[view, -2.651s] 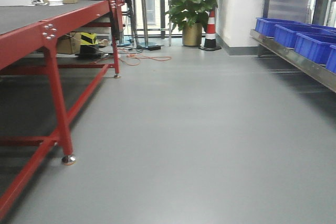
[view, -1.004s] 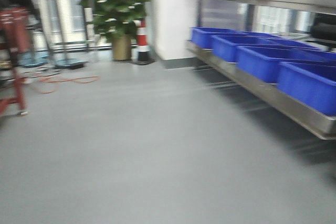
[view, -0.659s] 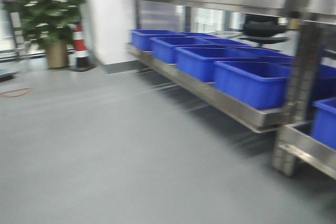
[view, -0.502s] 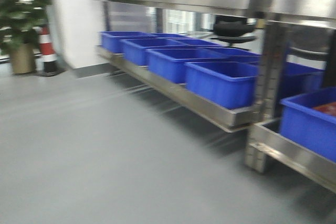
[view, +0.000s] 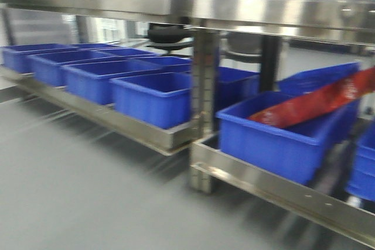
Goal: Place valve from conveyor to right shelf box
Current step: 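Carry the valve in the right gripper to the shelf of blue bins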
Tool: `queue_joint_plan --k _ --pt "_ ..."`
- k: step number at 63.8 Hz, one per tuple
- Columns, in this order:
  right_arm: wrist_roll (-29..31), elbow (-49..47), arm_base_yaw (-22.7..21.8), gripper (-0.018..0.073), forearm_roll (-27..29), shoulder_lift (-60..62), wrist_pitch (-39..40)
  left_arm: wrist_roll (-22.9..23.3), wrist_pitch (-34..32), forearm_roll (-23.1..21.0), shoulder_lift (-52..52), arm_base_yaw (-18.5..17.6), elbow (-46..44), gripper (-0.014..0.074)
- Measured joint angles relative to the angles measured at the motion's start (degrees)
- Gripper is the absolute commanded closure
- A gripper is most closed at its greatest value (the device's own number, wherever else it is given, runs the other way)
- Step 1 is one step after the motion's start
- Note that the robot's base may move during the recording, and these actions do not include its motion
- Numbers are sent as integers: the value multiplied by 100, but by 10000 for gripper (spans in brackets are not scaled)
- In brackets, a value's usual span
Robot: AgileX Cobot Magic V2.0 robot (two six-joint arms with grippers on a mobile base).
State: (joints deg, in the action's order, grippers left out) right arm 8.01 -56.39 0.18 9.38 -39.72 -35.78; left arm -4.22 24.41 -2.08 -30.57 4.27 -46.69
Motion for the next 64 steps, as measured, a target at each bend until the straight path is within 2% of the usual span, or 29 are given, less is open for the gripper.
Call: queue_joint_plan --k 64 --pt "0 0 0 713 -12 0 0 0 0 0 0 0 0 708"
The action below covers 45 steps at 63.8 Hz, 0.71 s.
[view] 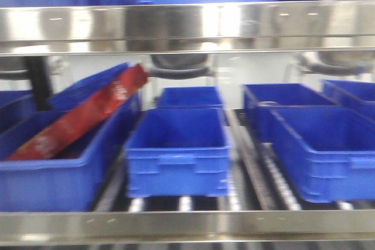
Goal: Place valve from conveyor to right shelf box
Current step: 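Carry the valve in the right gripper to the shelf of blue bins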
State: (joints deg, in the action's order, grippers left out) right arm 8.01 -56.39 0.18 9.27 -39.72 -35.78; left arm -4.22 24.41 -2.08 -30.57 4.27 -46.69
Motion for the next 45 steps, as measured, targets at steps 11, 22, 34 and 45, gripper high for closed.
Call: queue_joint_plan --k 11,22,34,45 --pt "0 0 0 713 0 0 0 0 0 0 0 0 0 708" --pt "0 0 0 713 0 0 0 0 0 0 0 0 0 708" --pt "0 0 0 713 0 0 0 0 0 0 0 0 0 708" --pt "0 0 0 713 0 0 0 0 0 0 0 0 0 708"
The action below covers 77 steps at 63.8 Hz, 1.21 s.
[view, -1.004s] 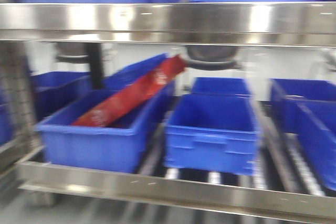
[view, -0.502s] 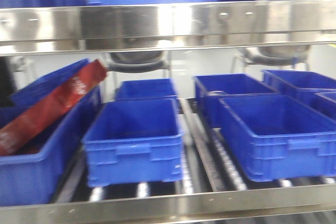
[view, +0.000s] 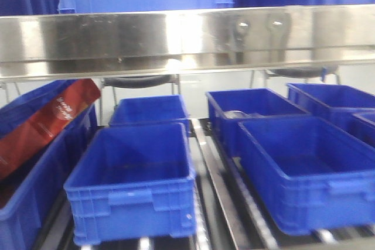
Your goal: Place valve from conveyor to right shelf box
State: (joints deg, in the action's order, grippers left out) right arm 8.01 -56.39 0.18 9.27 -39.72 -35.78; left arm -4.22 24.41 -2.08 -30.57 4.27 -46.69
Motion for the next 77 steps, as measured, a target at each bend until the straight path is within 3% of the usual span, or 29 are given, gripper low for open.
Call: queue_joint_plan --k 77 --pt "0 0 0 713 0 0 0 0 0 0 0 0 0 708"
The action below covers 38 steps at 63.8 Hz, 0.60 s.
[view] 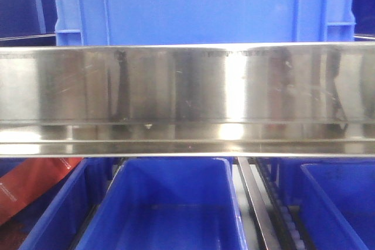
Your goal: Place valve from conveyor to right shelf box
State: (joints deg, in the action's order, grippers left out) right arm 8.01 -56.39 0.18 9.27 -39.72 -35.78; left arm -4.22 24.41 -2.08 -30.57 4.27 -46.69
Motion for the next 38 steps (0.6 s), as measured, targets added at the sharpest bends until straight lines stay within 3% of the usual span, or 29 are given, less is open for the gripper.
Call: queue_joint_plan --k 38 --pt "0 0 0 713 0 0 0 0 0 0 0 0 0 708"
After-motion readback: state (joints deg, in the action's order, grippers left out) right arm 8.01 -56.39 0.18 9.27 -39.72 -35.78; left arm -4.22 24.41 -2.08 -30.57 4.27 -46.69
